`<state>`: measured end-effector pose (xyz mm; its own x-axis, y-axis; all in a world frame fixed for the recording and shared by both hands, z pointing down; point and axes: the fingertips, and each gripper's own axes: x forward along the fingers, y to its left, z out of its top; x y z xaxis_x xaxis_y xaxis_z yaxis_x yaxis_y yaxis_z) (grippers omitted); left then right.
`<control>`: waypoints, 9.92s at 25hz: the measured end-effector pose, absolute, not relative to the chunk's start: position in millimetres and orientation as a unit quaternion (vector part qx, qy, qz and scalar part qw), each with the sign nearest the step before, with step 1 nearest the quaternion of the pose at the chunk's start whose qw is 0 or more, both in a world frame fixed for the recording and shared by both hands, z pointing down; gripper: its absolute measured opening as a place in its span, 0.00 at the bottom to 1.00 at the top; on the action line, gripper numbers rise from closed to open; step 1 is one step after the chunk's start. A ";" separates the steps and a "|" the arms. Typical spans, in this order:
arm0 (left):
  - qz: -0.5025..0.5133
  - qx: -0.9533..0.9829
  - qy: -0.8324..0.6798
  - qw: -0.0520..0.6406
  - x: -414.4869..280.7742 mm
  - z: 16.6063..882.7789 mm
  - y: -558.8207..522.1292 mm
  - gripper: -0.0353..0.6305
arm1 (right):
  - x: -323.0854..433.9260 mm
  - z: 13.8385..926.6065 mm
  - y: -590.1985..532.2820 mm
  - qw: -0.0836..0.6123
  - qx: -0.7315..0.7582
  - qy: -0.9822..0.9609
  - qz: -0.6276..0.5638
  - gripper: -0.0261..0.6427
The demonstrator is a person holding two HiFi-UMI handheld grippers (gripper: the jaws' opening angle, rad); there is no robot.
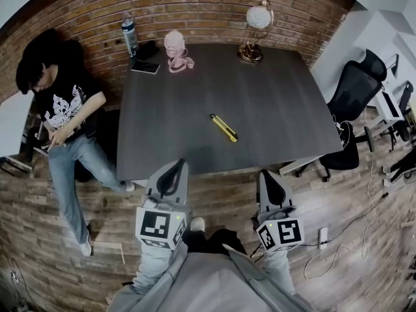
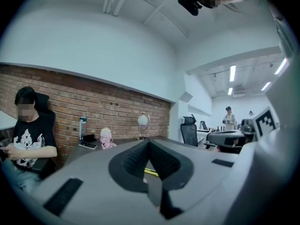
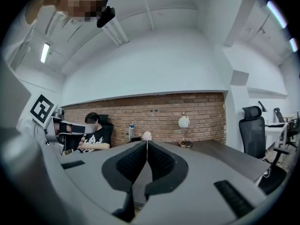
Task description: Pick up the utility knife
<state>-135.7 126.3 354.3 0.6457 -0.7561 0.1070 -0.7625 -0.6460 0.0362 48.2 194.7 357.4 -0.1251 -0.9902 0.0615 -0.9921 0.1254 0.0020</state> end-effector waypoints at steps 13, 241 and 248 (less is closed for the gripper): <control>0.053 0.898 -0.433 0.048 -119.9 370.3 63.6 0.08 | 68.6 379.2 124.8 0.031 0.650 -0.758 0.041 0.07; 0.062 0.871 -0.485 0.053 -15.6 369.6 -156.7 0.08 | 170.8 361.0 -124.0 0.022 0.580 -0.814 0.041 0.23; 0.064 0.870 -0.487 0.053 -16.7 370.3 -155.0 0.08 | 171.5 362.5 -121.7 0.021 0.580 -0.813 0.044 0.23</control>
